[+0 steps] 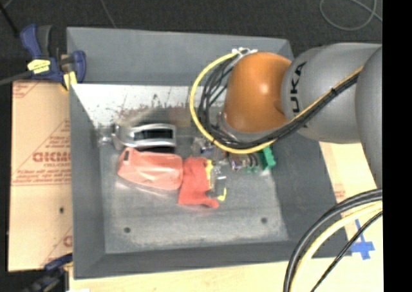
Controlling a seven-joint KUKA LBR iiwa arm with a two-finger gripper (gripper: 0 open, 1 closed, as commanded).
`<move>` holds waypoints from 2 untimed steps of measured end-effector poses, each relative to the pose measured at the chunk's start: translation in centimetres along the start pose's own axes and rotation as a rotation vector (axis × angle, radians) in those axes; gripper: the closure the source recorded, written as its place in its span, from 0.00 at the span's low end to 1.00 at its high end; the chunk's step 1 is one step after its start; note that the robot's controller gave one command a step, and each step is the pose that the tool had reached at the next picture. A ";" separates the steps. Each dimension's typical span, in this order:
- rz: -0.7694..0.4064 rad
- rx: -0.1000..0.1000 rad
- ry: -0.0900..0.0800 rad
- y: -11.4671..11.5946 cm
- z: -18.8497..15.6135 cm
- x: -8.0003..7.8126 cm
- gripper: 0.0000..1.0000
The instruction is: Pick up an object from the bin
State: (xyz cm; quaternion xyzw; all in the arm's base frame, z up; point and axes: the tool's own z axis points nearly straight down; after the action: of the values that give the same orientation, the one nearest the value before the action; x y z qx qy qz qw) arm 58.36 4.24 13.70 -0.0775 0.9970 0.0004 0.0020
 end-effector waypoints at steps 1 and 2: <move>-0.067 0.001 -0.001 0.4 0.6 1.8 0.00; -0.049 -0.001 -0.003 -0.1 1.6 2.5 0.00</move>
Offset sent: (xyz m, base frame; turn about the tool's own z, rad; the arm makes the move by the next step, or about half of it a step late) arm -0.0267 -0.0056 -0.0177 -0.0454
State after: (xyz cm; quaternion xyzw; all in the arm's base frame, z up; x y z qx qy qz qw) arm 55.89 3.77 12.12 -0.1020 0.9948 0.0008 0.0034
